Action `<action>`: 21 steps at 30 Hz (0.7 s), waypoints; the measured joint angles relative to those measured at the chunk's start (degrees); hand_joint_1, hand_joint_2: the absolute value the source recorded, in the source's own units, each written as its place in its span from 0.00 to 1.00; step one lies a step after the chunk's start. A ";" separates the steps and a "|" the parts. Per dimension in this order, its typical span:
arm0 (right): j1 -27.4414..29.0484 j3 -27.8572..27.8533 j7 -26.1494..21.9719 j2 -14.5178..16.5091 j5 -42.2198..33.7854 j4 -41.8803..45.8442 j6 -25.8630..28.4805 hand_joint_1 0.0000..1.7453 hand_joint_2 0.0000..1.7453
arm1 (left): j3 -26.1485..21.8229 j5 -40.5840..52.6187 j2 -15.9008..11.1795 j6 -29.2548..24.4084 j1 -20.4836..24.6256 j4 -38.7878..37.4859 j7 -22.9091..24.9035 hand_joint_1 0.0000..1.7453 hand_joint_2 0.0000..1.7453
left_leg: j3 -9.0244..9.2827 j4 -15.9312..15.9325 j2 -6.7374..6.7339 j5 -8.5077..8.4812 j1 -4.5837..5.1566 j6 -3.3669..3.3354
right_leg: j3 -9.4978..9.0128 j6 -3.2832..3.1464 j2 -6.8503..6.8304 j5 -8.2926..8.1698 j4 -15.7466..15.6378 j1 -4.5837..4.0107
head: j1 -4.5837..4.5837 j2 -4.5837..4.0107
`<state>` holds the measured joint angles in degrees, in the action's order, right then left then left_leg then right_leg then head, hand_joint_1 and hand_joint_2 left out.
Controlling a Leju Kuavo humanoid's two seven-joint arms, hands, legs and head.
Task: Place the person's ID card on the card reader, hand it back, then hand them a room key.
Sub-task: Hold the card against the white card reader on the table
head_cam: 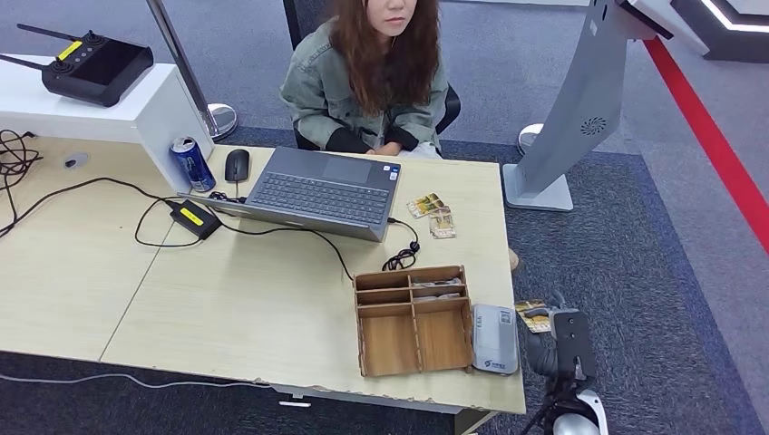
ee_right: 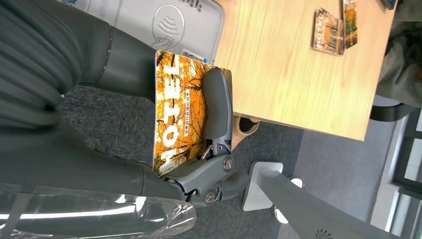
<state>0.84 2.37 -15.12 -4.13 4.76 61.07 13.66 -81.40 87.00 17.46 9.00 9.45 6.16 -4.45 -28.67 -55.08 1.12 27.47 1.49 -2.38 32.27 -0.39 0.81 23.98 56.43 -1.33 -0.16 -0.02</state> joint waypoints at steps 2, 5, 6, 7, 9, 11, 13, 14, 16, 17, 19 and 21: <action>-0.24 0.01 -0.15 0.19 0.23 -1.10 -0.11 1.00 1.00 | 0.00 0.01 0.00 0.02 0.00 0.00 0.01 0.00 0.00 | 0.00 0.00 0.00 0.00 0.00 0.00 | 0.00 0.00 0.00 0.00 0.00 0.00 | -0.01 0.00; -0.51 0.02 -0.35 0.45 0.58 -2.62 -0.20 1.00 1.00 | 0.00 0.01 0.00 0.10 0.00 0.00 0.04 0.00 0.00 | -0.01 0.00 0.00 0.00 0.00 0.00 | 0.00 0.00 0.00 0.00 0.00 0.00 | -0.01 0.00; -0.57 0.02 -0.43 0.52 0.63 -3.06 -0.20 1.00 1.00 | 0.00 0.01 0.00 0.14 0.00 0.00 0.05 0.00 0.00 | -0.01 0.00 0.00 0.00 0.00 0.00 | 0.00 0.00 0.00 0.00 0.00 0.00 | 0.00 0.00; -0.62 0.02 -0.50 0.60 0.67 -3.45 -0.20 1.00 1.00 | 0.00 0.01 -0.01 0.20 0.00 0.00 0.06 0.00 0.00 | -0.01 0.00 0.00 0.00 0.00 0.00 | 0.00 0.00 0.00 0.00 0.00 0.00 | 0.00 0.00; -0.75 0.02 -0.58 0.72 0.75 -4.14 -0.20 1.00 1.00 | 0.00 0.01 -0.02 0.34 0.00 0.00 0.07 0.00 0.00 | -0.01 0.00 0.00 0.00 0.00 0.00 | 0.00 0.00 0.00 0.00 0.00 0.00 | -0.01 0.00; -0.90 0.02 -0.62 0.83 0.87 -4.72 -0.20 1.00 1.00 | 0.00 0.01 -0.02 0.46 0.00 0.00 0.07 0.00 0.00 | -0.01 0.00 0.00 0.00 0.00 0.00 | 0.00 0.00 0.00 0.00 0.00 0.00 | -0.01 0.00; -1.03 0.02 -0.63 0.95 0.96 -5.28 -0.22 1.00 1.00 | -0.01 0.01 -0.02 0.56 0.00 0.00 0.07 0.00 0.00 | -0.01 0.00 0.00 0.00 0.00 0.00 | 0.00 0.00 0.00 0.00 0.00 0.00 | 0.00 0.00; -1.07 0.02 -0.63 1.01 1.00 -5.53 -0.24 1.00 1.00 | -0.01 0.01 -0.03 0.64 0.00 0.00 0.07 0.00 0.00 | -0.01 0.00 0.00 0.00 0.00 0.00 | 0.00 0.00 0.00 0.00 0.00 0.00 | -0.01 0.00; -1.14 0.02 -0.64 1.12 1.05 -5.99 -0.27 1.00 1.00 | -0.04 0.01 -0.04 0.80 0.00 0.00 0.06 0.00 0.00 | -0.01 0.00 0.00 0.00 0.00 0.00 | 0.00 0.00 0.00 0.00 0.00 0.00 | -0.01 0.00; -1.15 0.02 -0.64 1.15 1.09 -6.19 -0.28 1.00 1.00 | -0.05 0.01 -0.04 0.90 0.00 0.00 0.06 0.00 0.00 | -0.01 0.00 0.00 0.00 0.00 0.00 | 0.00 0.00 0.00 0.00 0.00 0.00 | -0.01 0.00; -1.17 0.02 -0.64 1.18 1.15 -6.51 -0.28 1.00 1.00 | -0.07 0.01 -0.04 1.05 0.00 0.00 0.02 0.00 0.00 | -0.01 0.00 0.00 0.00 0.00 0.00 | 0.00 0.00 0.00 0.00 0.00 0.00 | -0.01 0.00; -1.17 0.02 -0.64 1.18 1.20 -6.66 -0.27 1.00 1.00 | -0.08 0.01 -0.05 1.13 0.00 0.01 -0.06 0.00 0.00 | -0.01 0.00 0.00 0.00 0.00 0.00 | 0.00 0.00 0.00 0.00 0.00 0.00 | 0.00 0.00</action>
<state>-0.33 2.38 -15.76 -2.95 5.96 54.40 13.39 -81.48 87.01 17.41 10.13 9.45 6.17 -4.51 -28.69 -55.08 1.12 27.47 1.49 -2.39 32.28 -0.39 0.81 23.98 56.43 -1.33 -0.16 -0.02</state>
